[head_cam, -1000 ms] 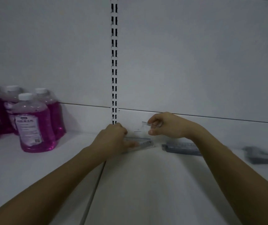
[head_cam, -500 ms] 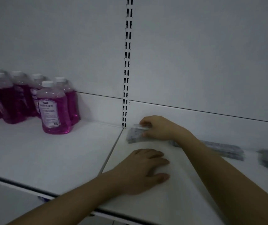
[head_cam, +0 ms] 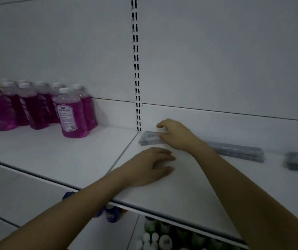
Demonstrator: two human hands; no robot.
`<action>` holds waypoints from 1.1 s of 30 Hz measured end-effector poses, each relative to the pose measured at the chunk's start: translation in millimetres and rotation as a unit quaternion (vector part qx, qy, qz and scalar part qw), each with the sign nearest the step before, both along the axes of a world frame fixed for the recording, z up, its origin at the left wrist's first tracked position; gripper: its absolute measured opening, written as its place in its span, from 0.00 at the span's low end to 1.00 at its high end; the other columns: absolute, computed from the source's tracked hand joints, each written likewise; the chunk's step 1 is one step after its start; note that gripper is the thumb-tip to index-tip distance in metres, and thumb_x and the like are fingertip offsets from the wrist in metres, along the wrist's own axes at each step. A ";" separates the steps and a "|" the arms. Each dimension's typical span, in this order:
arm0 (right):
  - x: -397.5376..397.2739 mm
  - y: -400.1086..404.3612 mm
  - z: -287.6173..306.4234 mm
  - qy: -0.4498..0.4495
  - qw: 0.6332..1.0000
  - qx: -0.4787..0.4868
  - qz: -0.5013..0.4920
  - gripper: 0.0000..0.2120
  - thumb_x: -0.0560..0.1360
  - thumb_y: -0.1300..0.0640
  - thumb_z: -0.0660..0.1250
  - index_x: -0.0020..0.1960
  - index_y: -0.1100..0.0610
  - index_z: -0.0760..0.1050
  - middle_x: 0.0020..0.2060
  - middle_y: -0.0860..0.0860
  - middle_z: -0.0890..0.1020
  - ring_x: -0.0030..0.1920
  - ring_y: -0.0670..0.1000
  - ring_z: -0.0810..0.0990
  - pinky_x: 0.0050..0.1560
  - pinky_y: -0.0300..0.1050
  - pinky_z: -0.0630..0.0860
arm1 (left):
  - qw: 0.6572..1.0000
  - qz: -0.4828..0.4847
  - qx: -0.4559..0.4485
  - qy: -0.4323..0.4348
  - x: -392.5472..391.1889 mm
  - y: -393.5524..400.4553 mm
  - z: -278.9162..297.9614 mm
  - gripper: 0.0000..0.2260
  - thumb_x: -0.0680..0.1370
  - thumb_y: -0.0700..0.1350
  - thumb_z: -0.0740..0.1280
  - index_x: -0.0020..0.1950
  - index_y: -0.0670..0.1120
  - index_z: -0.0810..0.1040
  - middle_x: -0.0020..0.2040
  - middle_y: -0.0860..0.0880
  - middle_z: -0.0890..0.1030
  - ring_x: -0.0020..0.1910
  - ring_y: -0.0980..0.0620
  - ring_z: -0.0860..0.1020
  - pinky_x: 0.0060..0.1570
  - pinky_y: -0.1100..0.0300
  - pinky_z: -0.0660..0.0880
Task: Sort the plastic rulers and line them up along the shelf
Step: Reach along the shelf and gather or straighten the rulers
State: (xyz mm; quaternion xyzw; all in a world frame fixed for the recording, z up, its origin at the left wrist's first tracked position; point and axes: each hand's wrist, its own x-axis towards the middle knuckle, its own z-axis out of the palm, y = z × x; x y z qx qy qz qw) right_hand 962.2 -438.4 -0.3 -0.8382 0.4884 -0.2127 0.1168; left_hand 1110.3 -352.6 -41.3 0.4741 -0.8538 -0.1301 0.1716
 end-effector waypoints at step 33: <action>-195.3 366.5 23.6 0.085 0.872 0.087 -0.473 0.23 0.80 0.43 0.58 0.69 0.55 0.70 0.66 0.54 0.75 0.64 0.54 0.74 0.62 0.50 0.72 | 0.982 -0.160 -0.009 -0.104 -187.6 158.5 55.7 0.26 0.78 0.64 0.55 0.73 0.56 0.65 0.73 0.49 0.67 0.70 0.44 0.66 0.65 0.44 0.63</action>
